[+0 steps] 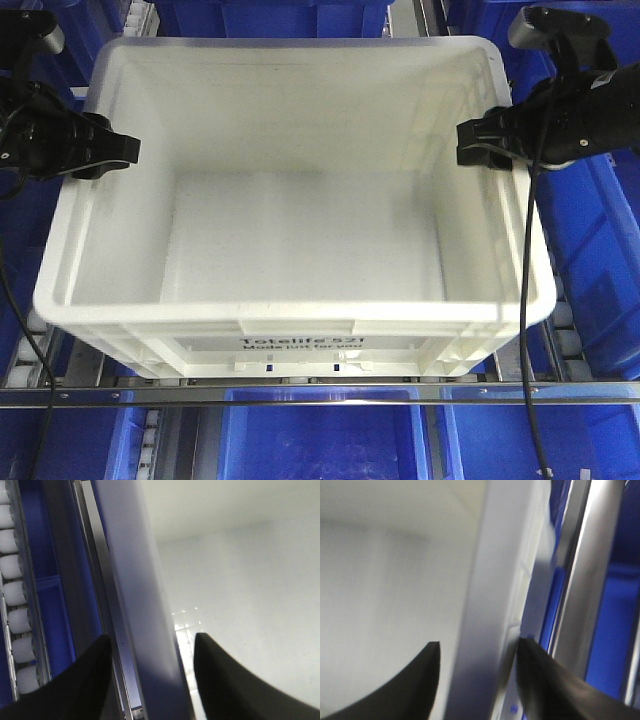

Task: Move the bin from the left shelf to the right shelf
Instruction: 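Push the tote onto the shelf and lower it with both grippers, then open both grippers and lift them off the tote rims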

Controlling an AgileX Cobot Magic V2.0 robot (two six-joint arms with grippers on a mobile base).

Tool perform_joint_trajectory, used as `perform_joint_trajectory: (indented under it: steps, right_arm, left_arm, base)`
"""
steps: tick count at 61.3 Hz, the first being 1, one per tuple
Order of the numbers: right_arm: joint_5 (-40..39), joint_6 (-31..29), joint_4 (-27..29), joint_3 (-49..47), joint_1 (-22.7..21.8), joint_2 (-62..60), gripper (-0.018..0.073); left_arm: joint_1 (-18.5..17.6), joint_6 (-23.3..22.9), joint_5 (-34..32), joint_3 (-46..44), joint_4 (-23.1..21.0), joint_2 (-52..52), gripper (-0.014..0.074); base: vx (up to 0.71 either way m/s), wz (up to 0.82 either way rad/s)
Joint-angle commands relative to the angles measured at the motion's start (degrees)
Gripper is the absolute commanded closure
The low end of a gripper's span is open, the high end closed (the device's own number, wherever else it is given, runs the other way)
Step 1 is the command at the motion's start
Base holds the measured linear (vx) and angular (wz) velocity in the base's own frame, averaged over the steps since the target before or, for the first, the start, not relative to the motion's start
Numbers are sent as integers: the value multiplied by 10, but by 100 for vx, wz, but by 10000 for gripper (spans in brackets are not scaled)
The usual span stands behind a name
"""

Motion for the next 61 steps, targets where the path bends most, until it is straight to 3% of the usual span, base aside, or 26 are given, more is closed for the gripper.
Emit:
perform_joint_trajectory:
  steps: [1, 13, 38, 51, 61]
  right_arm:
    - [-49, -14, 7, -21, -3, -24, 65]
    - [-60, -14, 8, -21, -3, -42, -52]
    - [-34, -1, 8, -21, -3, -125, -33]
    - [-32, -3, 47, -21, -3, -142, -33]
    - [-20, -7, 32, -21, -3, -142, -29]
  left_arm:
    - [2, 1, -34, -19, -5, -16, 178]
    - [2, 1, -36, -19, -5, -25, 178]
    - [2, 1, -40, -19, -5, -87, 178]
    - [2, 1, -40, -19, -6, -103, 178]
    - [2, 1, -26, -18, -6, -103, 178]
  base:
    - [0, 0]
    - [0, 0]
    - [0, 0]
    - [0, 0]
    - [0, 0]
